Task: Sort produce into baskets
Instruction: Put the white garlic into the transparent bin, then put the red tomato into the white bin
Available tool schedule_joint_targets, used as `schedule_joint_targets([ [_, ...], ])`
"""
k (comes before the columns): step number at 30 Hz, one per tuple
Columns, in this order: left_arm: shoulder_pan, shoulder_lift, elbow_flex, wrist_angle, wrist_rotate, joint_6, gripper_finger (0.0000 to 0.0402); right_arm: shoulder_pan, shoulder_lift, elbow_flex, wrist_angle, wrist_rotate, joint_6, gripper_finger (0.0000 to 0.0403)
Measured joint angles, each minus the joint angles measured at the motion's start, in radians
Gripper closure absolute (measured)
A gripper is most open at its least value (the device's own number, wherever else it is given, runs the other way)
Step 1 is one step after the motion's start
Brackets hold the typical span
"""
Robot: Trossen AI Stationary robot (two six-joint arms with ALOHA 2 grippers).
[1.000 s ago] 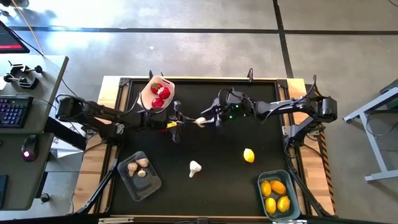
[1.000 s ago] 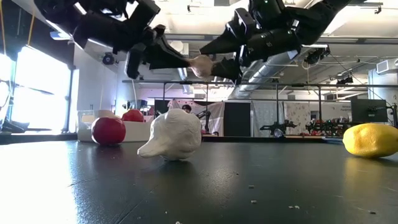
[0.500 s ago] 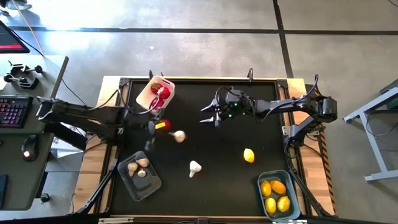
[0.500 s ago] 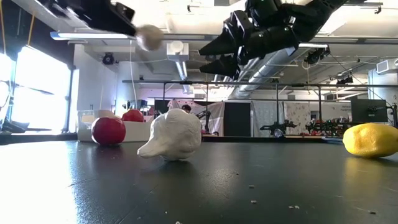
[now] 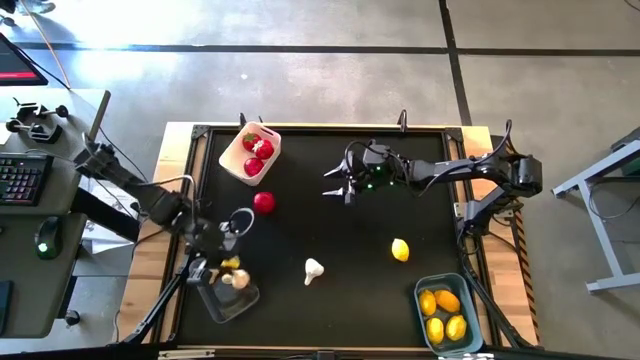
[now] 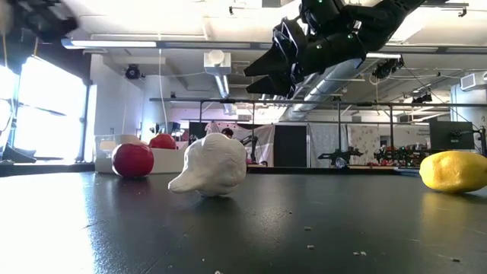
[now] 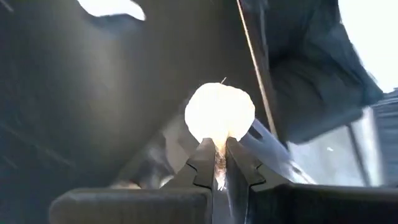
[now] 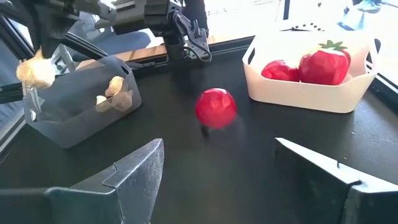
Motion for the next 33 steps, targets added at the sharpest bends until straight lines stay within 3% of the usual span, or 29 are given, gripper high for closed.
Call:
schedule_joint_targets([
  [7,-0.135,0.053,0.002,-0.161,0.027,-0.271,0.0401,0.000,0.000,0.000,0.001,0.000,-0.018,0.0112],
  [20,-0.183,0.179,0.001,-0.218,0.116,-0.347,0.0395,0.000,0.000,0.000,0.006,0.000,-0.042,0.0112],
  [26,-0.179,0.219,0.000,-0.218,0.136,-0.389,0.0353,0.000,0.000,0.000,0.006,0.069,-0.067,0.0112],
  [33,-0.159,0.223,0.000,-0.294,0.073,-0.405,0.0287,0.000,0.000,0.000,0.006,0.119,-0.068,0.0112],
])
